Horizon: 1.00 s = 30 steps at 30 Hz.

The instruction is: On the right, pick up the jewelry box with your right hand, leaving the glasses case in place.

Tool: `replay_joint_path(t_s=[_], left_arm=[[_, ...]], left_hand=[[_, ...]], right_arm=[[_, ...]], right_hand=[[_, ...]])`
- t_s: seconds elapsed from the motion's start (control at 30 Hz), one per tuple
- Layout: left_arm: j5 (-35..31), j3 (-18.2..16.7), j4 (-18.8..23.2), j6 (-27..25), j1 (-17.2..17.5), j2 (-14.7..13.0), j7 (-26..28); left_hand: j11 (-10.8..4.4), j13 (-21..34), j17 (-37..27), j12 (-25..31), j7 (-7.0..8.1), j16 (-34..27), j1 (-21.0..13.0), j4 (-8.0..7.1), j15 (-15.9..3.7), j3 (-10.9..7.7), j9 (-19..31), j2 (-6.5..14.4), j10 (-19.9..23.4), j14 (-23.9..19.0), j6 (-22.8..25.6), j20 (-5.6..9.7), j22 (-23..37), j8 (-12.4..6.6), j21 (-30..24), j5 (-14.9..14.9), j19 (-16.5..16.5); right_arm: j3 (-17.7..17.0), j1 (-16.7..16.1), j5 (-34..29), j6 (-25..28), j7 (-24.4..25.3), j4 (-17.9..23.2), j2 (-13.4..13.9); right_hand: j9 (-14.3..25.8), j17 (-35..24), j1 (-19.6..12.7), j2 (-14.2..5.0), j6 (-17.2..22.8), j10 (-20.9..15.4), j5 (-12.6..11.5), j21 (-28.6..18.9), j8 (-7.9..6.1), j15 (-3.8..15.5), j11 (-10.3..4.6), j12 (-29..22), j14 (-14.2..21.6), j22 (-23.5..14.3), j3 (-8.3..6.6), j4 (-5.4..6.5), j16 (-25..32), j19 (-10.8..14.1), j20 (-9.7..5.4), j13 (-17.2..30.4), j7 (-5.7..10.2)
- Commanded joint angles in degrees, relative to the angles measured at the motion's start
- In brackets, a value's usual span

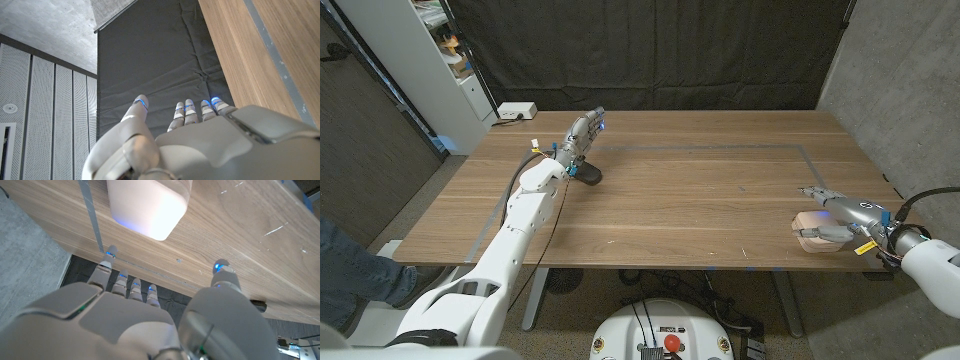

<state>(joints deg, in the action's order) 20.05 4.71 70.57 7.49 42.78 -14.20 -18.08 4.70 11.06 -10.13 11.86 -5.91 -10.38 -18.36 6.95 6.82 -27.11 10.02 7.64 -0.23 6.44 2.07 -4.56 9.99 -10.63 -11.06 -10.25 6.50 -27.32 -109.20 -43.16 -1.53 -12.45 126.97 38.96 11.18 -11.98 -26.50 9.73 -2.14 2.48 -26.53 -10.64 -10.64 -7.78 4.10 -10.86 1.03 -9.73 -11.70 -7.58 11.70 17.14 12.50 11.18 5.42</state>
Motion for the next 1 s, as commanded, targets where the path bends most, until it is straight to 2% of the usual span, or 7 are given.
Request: replay_joint_path(t_s=[0.03, 0.23, 1.0], left_arm=[[0.3, -0.3, 0.5, -0.3, 0.6, -0.1, 0.0], [0.3, -0.5, 1.1, -0.6, 1.2, -0.2, 0.4], [-0.2, 0.3, 2.4, -2.1, 1.5, -0.4, 1.1]], left_hand=[[0.29, 0.2, -0.2, 0.6, -0.1, -0.3, 0.0, 0.05, 1.59, -0.43, 0.2, 0.3, 0.7, 0.0, 0.2, -0.58, 0.3, 0.0, -0.4, -0.1, 0.1], [0.55, 0.2, -0.2, 0.7, -0.05, -0.2, 0.0, 0.03, 2.49, -0.45, 0.2, 0.2, 1.0, 0.1, 0.3, -1.14, 0.3, -0.03, -0.4, -0.1, 0.0], [0.48, 0.2, -0.2, 0.7, 0.15, -0.3, 0.1, -0.03, 2.47, -0.46, 0.2, 0.2, 1.1, 0.0, 0.4, -1.87, 0.3, -0.04, -0.4, -0.1, 0.2]], right_arm=[[0.6, -0.3, -0.4, 2.4, -1.3, -0.2, 0.9], [0.8, -0.4, -0.4, 2.9, -1.5, -0.6, 1.7], [1.9, -0.1, 0.9, 4.6, -0.4, -3.4, 3.6]], right_hand=[[0.2, -0.1, 0.0, -0.1, 0.2, -0.1, -0.4, -0.3, -0.5, -0.38, -0.07, -0.3, 0.0, -0.3, 0.32, 0.11, 0.3, 0.3, -0.05, 0.2, 0.51], [0.2, 0.0, -0.1, -0.13, 0.3, -0.2, -0.5, -0.3, -0.56, -0.47, 0.1, -0.4, -0.1, -0.3, 0.45, 0.06, 0.2, 0.2, -0.04, 0.2, 0.6], [0.1, 0.1, -0.6, -0.26, 0.5, -0.8, -0.7, -0.2, -0.67, -0.4, 0.17, -0.6, 0.0, -0.2, 1.04, -0.12, 0.3, 0.1, -0.03, 0.2, 1.23]])
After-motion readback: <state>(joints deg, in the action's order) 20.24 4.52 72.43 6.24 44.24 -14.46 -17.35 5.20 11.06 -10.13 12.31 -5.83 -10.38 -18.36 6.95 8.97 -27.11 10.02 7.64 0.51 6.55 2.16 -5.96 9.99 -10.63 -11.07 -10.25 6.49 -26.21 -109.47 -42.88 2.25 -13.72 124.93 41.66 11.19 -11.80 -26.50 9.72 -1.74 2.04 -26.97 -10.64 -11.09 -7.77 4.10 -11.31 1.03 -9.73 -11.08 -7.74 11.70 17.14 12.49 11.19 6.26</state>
